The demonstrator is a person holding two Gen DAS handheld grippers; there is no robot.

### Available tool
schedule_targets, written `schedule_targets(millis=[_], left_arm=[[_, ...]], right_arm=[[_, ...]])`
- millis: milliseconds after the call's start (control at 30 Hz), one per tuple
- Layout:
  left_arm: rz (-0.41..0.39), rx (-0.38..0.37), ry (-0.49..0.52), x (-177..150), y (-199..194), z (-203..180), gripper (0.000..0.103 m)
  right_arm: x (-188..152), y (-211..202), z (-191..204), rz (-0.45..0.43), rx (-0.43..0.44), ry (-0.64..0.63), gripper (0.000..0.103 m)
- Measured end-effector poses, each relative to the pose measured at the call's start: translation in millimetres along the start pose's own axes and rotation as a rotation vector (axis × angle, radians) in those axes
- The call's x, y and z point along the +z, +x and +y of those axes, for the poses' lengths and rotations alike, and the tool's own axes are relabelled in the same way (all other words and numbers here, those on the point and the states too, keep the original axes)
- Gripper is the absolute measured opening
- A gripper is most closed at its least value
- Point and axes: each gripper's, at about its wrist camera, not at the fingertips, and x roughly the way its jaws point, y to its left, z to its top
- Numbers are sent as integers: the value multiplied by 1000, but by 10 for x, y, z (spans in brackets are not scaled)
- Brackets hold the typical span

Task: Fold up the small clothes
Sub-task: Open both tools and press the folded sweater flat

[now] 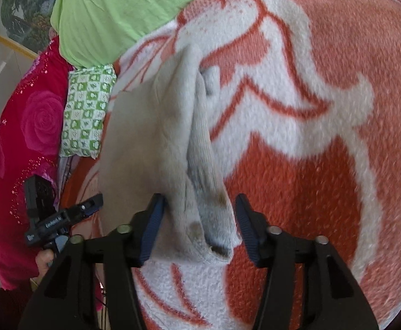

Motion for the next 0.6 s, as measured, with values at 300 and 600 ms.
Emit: schedule_targets(millis=[300, 600], left_arm=[[26, 21, 30, -16, 126, -136, 71], [16, 36, 35, -39, 31, -168, 68]], right_arm=[[-11, -61, 0, -24, -134, -58, 8], [-50, 20, -72, -20, -185, -10, 29]])
